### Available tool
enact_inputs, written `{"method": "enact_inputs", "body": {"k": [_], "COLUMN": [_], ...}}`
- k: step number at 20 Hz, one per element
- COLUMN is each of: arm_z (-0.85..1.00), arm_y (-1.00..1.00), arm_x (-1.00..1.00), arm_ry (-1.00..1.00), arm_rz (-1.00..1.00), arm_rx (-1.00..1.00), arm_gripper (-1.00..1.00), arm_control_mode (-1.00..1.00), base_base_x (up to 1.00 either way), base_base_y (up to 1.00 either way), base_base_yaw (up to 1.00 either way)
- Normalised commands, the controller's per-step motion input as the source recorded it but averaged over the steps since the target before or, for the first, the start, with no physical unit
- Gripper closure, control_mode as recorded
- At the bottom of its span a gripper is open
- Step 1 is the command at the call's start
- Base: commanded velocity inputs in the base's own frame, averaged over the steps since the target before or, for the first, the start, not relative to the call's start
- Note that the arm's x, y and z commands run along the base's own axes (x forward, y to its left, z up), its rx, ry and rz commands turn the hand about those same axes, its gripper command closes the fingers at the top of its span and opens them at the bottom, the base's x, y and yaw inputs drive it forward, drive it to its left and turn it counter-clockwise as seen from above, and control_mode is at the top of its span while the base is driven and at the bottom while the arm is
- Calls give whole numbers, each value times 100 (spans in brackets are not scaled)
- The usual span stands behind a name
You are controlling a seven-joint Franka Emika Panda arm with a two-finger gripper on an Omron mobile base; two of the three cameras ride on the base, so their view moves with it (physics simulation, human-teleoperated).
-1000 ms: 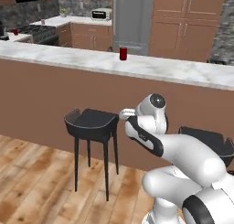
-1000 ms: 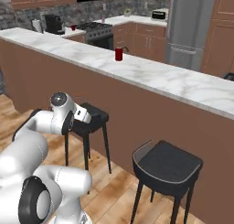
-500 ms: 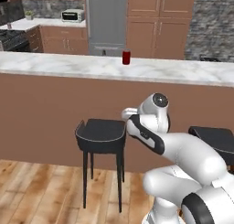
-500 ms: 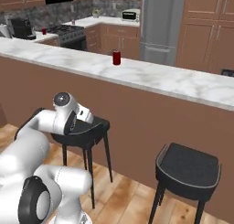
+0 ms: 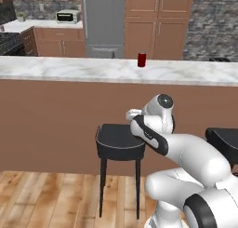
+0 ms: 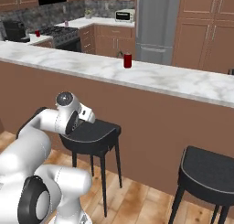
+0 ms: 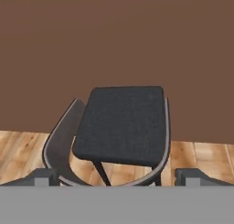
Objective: Four empty soda cans are scattered around the kitchen. Gather all the cans and cluster them next to the stove for recycling.
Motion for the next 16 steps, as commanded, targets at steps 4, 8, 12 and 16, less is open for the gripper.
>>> {"method": "enact_inputs", "body": {"k": [4, 8, 12, 16], "arm_z": [0, 0, 0, 0], "arm_y": [0, 0, 0, 0], "arm_x": [0, 0, 0, 0], "arm_ry": [0, 0, 0, 0], "arm_rz": [0, 0, 0, 0], "arm_rx": [0, 0, 0, 0], "arm_gripper": [-100, -100, -100, -100], "arm_control_mode": [100, 100, 100, 100], "base_base_x": [2, 1, 4, 10], "base_base_y": [32, 30, 27, 27], "base_base_yaw": [-16, -17, -19, -16]}}
